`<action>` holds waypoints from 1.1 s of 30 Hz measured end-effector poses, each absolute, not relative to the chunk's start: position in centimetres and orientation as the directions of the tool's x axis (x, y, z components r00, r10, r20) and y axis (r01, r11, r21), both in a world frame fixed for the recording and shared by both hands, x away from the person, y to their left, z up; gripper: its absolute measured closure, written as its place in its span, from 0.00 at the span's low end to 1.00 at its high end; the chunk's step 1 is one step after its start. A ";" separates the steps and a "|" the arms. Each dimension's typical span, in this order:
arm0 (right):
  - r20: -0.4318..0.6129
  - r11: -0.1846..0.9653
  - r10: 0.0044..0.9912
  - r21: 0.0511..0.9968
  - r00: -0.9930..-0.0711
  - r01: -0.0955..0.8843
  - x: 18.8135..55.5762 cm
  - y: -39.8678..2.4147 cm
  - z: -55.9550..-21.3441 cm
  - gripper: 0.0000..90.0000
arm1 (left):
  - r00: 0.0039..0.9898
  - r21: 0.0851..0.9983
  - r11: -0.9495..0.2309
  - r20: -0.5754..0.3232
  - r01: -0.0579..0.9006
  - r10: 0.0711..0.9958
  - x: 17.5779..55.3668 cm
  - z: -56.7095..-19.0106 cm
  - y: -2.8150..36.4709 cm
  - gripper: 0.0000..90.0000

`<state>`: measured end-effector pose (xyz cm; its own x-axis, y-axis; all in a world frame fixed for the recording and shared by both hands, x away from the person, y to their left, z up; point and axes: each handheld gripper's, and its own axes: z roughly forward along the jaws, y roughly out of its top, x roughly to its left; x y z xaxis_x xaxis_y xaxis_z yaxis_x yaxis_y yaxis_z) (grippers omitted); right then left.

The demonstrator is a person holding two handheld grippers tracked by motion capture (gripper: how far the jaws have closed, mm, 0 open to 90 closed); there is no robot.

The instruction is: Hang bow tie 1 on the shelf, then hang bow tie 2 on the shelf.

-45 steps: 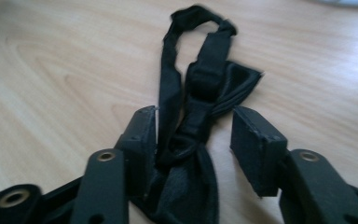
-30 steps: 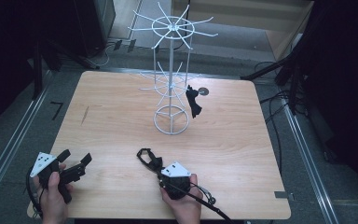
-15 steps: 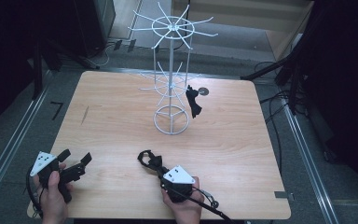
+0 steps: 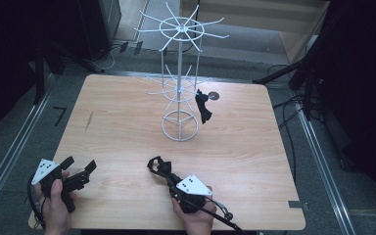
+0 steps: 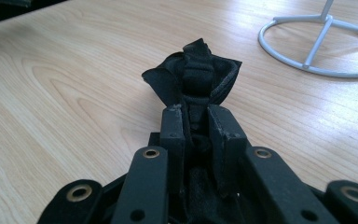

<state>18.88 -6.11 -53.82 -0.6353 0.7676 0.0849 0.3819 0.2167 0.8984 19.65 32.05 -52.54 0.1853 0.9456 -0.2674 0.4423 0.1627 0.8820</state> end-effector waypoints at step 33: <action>0.136 0.084 0.804 0.938 -0.578 0.337 19.7 -8.6 -50.8 0.87 | 0.183 0.882 0.167 -0.270 0.440 0.945 19.7 -52.6 32.1 0.10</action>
<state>19.70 -8.64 -50.77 -0.5783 0.8044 0.1359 0.3371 0.0840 0.9377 19.70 32.11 -52.55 0.1825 0.9453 -0.2703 0.4404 0.1672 0.8821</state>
